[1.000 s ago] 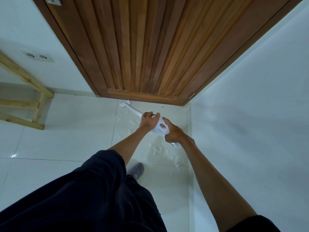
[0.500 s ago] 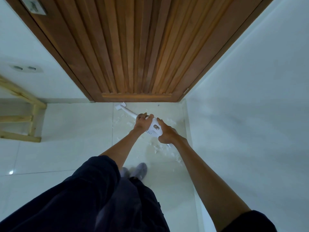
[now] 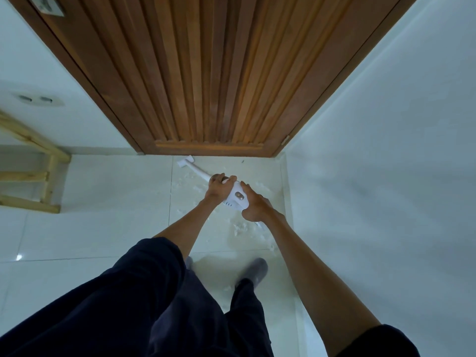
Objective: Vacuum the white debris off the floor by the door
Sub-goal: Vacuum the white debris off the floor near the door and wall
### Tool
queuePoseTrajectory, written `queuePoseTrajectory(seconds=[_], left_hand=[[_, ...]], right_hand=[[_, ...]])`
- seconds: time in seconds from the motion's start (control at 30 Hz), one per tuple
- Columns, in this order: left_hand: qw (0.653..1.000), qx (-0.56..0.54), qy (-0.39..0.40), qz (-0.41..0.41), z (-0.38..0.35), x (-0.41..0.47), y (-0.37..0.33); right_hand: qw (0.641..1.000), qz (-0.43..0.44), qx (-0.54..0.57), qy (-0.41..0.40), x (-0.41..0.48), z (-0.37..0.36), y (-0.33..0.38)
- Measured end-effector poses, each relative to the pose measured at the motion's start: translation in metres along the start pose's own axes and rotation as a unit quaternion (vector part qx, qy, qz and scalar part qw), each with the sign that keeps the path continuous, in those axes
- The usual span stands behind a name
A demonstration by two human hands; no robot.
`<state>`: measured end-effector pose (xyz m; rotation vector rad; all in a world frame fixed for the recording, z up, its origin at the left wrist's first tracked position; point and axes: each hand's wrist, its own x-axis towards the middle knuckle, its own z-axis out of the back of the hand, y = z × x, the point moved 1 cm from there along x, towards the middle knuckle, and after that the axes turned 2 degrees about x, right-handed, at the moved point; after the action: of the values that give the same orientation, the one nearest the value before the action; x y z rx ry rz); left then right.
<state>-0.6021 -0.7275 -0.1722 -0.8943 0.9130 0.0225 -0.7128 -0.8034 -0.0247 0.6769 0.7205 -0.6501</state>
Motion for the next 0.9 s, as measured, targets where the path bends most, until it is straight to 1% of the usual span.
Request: queuePoseTrajectory(seconds=[0.17, 0.3, 0.43, 0.67, 0.8, 0.9], left_hand=[[0.999, -0.031, -0.012, 0.001, -0.049, -0.007, -0.021], [0.999, -0.043, 0.0, -0.007, -0.092, -0.016, -0.04], [0.999, -0.019, 0.016, -0.024, -0.132, -0.022, -0.058], [1.0, -0.024, 0.016, -0.009, -0.186, -0.035, -0.07], [0.999, -0.012, 0.014, -0.027, -0.204, -0.04, -0.074], [1.0, -0.012, 0.004, -0.013, -0.206, -0.03, -0.077]], right_hand=[[1.0, 0.001, -0.01, -0.003, 0.005, 0.022, -0.052], [1.0, -0.001, -0.011, 0.0, 0.0, 0.04, -0.095], [1.0, -0.007, -0.001, -0.001, -0.006, 0.061, -0.135], [1.0, -0.019, 0.016, 0.004, -0.016, 0.08, -0.187], [0.998, -0.051, 0.032, 0.008, -0.008, 0.082, -0.206], [0.997, -0.071, 0.032, 0.011, 0.004, 0.086, -0.208]])
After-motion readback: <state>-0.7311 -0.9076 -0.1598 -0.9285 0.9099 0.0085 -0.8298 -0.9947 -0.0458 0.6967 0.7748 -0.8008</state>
